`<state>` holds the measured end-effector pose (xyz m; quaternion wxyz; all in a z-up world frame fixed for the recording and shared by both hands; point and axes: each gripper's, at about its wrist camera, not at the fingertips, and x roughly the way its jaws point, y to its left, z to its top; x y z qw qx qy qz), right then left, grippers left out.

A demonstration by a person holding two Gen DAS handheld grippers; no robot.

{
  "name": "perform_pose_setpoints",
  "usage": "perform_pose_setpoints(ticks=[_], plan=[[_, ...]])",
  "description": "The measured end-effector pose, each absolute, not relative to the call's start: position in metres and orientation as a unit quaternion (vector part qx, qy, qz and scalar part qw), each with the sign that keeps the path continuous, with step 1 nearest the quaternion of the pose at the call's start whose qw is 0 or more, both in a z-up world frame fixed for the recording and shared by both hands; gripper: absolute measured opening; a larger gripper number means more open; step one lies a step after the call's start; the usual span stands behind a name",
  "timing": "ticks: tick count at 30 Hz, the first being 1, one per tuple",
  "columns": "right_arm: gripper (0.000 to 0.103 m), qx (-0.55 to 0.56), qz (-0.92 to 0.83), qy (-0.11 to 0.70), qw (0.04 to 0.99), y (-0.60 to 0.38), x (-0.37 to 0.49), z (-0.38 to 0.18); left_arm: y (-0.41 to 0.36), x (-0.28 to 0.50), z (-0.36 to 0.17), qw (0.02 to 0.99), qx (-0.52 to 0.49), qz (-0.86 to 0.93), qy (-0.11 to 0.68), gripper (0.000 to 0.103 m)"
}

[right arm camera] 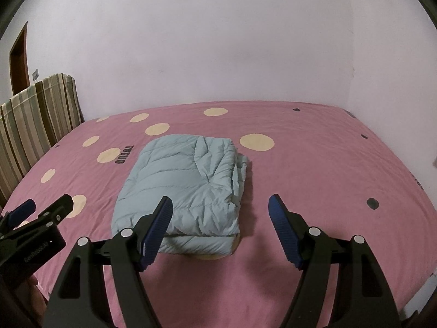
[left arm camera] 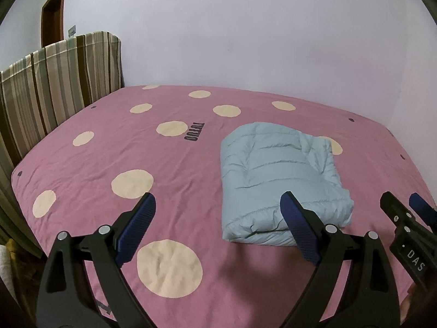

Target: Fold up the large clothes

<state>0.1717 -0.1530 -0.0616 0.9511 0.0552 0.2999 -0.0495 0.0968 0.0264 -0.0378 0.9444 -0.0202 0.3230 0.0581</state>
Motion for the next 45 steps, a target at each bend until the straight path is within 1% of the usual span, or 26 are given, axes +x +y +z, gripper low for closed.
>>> perform_pose_setpoints(ticks=[30, 45], plan=[[0.072, 0.055, -0.048, 0.300, 0.951, -0.1544, 0.1701, -0.0601, 0.0258, 0.0929, -0.0345, 0.945, -0.028, 0.057, 0.320, 0.093], [0.072, 0.055, -0.048, 0.299, 0.951, -0.1531, 0.1698, -0.0606, 0.0178, 0.0925, -0.0297, 0.948, -0.015, 0.059, 0.312, 0.093]])
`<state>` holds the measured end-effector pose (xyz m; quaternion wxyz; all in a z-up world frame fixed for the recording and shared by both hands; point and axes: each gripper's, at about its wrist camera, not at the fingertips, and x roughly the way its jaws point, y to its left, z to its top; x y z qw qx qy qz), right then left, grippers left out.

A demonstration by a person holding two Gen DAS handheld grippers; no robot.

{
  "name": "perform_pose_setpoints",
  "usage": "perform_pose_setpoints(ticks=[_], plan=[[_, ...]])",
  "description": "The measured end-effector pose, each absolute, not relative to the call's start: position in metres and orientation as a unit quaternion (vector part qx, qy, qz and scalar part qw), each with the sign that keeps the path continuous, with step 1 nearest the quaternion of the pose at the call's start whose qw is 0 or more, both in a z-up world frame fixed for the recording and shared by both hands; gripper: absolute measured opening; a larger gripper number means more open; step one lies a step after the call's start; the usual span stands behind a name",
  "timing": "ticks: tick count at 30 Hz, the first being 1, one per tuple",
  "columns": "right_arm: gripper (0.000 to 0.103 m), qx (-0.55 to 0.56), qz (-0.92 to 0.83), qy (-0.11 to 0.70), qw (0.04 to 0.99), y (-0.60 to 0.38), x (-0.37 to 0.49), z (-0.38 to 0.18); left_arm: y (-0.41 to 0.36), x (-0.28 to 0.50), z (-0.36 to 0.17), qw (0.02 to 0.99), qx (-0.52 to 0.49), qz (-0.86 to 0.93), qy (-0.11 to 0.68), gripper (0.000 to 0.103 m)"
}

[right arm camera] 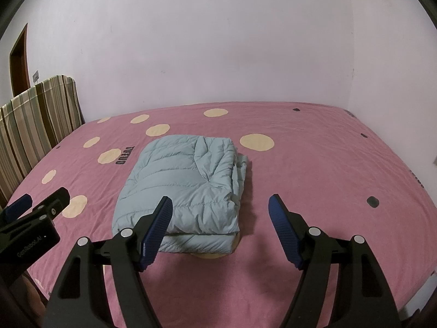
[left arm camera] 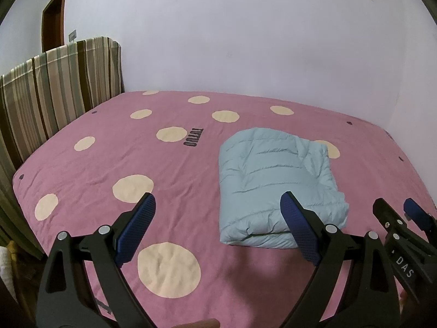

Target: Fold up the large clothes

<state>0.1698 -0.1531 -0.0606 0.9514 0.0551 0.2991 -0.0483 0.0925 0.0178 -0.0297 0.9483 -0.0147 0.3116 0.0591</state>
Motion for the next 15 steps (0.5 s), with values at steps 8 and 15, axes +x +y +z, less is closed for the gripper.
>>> perform_pose_setpoints(ticks=[8, 15], plan=[[0.072, 0.056, -0.049, 0.301, 0.951, -0.1529, 0.1705, -0.0615, 0.0197, 0.0929, -0.0303, 0.950, -0.024, 0.058, 0.306, 0.100], [0.072, 0.057, -0.049, 0.307, 0.949, -0.1527, 0.1723, -0.0644, 0.0203, 0.0989, -0.0356, 0.945, -0.023, 0.053, 0.320, 0.101]])
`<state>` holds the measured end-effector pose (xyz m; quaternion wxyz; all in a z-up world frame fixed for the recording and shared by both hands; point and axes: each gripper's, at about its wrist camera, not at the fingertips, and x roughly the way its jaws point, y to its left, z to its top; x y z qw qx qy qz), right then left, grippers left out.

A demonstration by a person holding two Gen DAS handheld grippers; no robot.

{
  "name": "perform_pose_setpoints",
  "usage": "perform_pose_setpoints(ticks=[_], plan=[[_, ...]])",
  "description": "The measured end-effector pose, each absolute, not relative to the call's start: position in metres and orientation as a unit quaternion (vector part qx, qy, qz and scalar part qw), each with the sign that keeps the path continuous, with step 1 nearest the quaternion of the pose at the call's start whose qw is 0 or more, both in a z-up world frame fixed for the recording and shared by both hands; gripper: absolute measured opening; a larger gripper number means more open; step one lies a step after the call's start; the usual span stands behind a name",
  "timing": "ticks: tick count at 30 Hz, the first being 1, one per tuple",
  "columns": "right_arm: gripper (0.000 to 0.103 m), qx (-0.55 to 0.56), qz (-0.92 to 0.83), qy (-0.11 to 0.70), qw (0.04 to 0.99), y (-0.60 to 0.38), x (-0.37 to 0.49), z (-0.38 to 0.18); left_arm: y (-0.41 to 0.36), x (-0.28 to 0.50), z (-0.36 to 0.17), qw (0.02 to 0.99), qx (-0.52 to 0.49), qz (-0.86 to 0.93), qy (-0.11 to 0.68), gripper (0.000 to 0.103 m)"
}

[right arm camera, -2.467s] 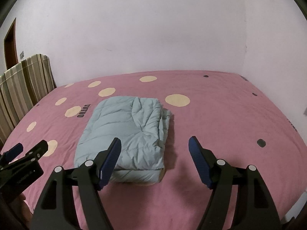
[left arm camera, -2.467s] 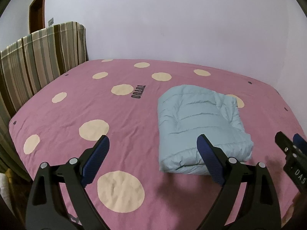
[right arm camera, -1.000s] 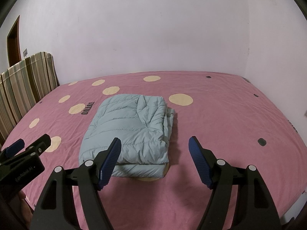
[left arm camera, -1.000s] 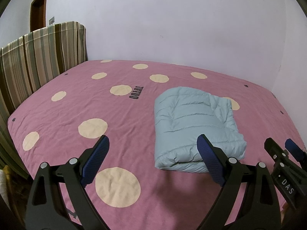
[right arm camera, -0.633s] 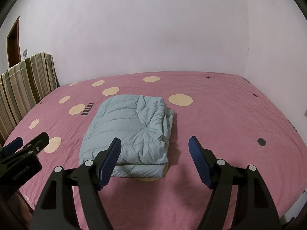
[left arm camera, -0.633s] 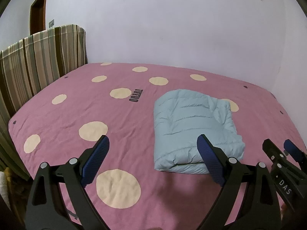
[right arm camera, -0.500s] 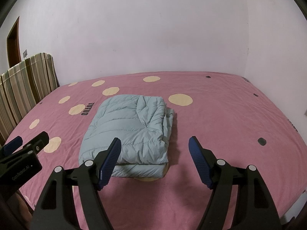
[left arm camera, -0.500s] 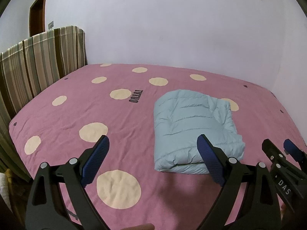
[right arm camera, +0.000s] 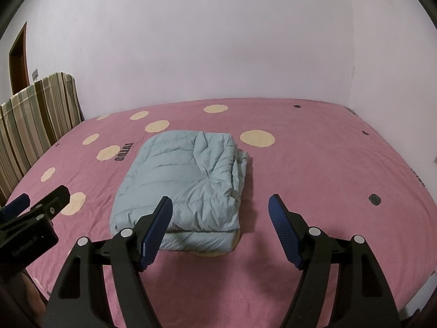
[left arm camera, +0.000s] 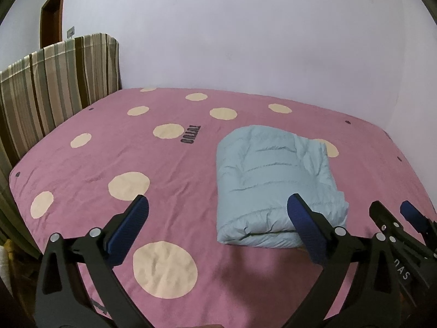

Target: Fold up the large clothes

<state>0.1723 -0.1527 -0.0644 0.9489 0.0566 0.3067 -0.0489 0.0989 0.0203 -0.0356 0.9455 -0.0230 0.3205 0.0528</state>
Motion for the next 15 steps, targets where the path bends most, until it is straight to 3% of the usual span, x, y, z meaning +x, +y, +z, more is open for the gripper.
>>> perform_pose_setpoints(ticks=[15], plan=[[0.072, 0.061, -0.053, 0.316, 0.945, -0.157, 0.179, -0.074, 0.024, 0.113, -0.048, 0.944, -0.026, 0.039, 0.326, 0.101]])
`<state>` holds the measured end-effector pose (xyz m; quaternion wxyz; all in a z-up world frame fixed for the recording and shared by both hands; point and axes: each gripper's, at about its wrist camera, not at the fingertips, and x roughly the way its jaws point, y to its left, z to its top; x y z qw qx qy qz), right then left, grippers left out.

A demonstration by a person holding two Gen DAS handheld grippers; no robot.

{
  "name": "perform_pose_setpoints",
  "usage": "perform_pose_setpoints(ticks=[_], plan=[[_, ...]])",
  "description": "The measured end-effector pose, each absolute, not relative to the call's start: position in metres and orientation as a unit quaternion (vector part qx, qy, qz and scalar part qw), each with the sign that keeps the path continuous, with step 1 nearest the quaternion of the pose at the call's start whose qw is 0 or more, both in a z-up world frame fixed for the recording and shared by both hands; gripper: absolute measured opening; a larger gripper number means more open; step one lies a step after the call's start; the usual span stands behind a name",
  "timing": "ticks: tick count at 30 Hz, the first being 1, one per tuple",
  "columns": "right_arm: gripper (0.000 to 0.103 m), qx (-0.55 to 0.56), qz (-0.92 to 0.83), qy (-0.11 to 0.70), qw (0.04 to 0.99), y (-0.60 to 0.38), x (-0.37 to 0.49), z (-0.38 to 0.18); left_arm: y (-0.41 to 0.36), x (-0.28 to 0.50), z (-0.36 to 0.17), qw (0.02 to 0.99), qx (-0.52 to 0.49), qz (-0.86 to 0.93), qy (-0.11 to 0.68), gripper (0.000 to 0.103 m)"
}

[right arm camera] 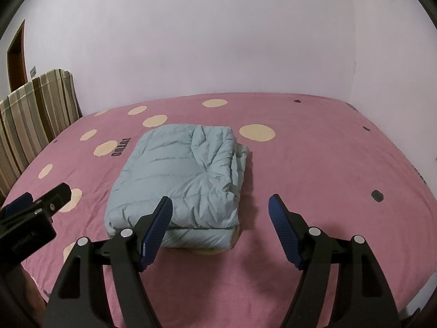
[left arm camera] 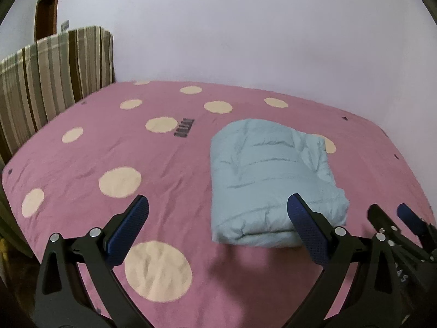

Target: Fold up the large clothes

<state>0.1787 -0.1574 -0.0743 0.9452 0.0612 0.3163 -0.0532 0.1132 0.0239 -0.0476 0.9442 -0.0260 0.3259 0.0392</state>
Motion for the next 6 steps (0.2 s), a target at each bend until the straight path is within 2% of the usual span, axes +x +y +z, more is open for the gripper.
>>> perform_pose_setpoints(ticks=[2, 3, 6], plan=[[0.074, 0.064, -0.058, 0.316, 0.945, -0.162, 0.181, -0.076, 0.028, 0.119, -0.052, 0.944, -0.021, 0.048, 0.325, 0.101], [0.082, 0.067, -0.062, 0.315, 0.945, -0.165, 0.183, -0.078, 0.030, 0.123, -0.054, 0.943, -0.022, 0.048, 0.328, 0.101], [0.083, 0.066, -0.076, 0.317, 0.943, -0.179, 0.191, -0.085, 0.048, 0.142, -0.068, 0.935, -0.036, 0.051, 0.350, 0.101]])
